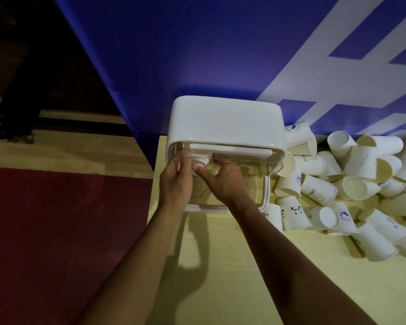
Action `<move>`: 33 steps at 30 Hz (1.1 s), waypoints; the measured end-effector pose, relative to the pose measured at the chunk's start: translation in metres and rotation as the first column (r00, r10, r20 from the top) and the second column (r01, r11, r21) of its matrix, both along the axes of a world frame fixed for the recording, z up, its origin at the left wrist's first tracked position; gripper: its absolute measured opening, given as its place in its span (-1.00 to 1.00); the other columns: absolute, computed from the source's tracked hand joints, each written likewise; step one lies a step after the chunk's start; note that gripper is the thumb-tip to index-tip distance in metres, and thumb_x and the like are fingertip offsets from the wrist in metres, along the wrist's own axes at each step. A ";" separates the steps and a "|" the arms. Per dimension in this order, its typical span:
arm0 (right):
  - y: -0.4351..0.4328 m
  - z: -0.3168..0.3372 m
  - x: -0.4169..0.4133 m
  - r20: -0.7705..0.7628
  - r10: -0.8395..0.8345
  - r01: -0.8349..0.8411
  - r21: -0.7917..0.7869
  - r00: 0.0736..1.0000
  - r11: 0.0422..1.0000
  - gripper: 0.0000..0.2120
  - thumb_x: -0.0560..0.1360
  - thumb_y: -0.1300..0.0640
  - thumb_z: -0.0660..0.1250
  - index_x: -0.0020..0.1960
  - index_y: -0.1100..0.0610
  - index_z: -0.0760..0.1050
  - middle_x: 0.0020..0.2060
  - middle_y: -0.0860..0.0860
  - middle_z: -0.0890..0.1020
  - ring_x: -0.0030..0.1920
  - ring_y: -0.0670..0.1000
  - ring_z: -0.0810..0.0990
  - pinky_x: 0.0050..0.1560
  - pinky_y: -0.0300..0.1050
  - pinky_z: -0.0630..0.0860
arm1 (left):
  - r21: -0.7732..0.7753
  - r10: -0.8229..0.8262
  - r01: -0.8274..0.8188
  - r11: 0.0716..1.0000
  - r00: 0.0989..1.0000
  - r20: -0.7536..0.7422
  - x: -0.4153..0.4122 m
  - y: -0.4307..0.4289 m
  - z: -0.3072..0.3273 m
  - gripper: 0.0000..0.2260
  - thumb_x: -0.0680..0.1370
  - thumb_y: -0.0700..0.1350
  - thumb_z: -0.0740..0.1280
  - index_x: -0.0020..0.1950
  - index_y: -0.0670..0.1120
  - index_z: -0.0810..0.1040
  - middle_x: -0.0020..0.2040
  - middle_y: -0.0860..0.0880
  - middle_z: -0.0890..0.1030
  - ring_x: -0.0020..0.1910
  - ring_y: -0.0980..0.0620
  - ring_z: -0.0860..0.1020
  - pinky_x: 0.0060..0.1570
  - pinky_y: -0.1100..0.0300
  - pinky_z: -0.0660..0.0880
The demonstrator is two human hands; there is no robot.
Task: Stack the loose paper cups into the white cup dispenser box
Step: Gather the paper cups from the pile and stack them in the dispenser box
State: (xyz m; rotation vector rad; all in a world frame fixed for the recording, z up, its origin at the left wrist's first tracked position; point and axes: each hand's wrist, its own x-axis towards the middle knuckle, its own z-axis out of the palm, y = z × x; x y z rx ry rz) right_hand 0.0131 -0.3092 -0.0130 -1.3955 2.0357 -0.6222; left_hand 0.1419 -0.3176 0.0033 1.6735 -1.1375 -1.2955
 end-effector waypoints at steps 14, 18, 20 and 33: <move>0.124 0.044 -0.076 0.075 -0.107 0.114 -0.096 0.991 0.989 -0.24 0.47 -0.30 0.46 0.57 -0.08 0.33 0.36 -0.11 0.59 0.35 -0.12 0.54 0.31 -0.07 0.52 | -0.125 -0.281 0.293 0.948 0.954 0.099 -0.020 0.095 0.030 -0.42 0.56 0.30 0.27 0.49 0.03 0.51 0.38 0.13 0.59 0.32 0.23 0.55 0.13 0.46 0.43; 0.174 0.061 -0.134 0.089 -0.249 0.256 -0.086 0.964 0.963 -0.28 0.46 -0.31 0.46 0.54 -0.11 0.37 0.32 -0.16 0.61 0.32 -0.20 0.54 0.33 -0.15 0.50 | -0.141 -0.489 0.511 0.848 0.856 0.167 -0.091 0.113 0.039 -0.39 0.50 0.36 0.28 0.49 0.15 0.46 0.39 0.21 0.54 0.29 0.22 0.53 0.18 0.28 0.48; 0.198 0.064 -0.166 0.091 -0.301 0.309 -0.088 0.949 0.947 -0.28 0.46 -0.33 0.44 0.54 -0.10 0.38 0.29 -0.20 0.61 0.28 -0.24 0.53 0.29 -0.21 0.48 | -0.121 -0.586 0.623 0.773 0.774 0.238 -0.132 0.118 0.040 -0.40 0.49 0.32 0.33 0.50 0.15 0.44 0.38 0.19 0.52 0.29 0.16 0.52 0.17 0.19 0.48; 0.309 0.023 -0.382 0.027 -0.410 0.410 0.022 0.912 0.912 -0.36 0.50 -0.22 0.47 0.50 -0.03 0.42 0.26 -0.16 0.59 0.25 -0.14 0.55 0.22 -0.16 0.50 | 0.156 -0.603 0.846 0.510 0.222 0.766 -0.302 0.143 -0.047 -0.29 0.43 0.10 0.55 0.54 -0.01 0.43 0.46 -0.04 0.48 0.40 -0.13 0.47 0.36 -0.07 0.40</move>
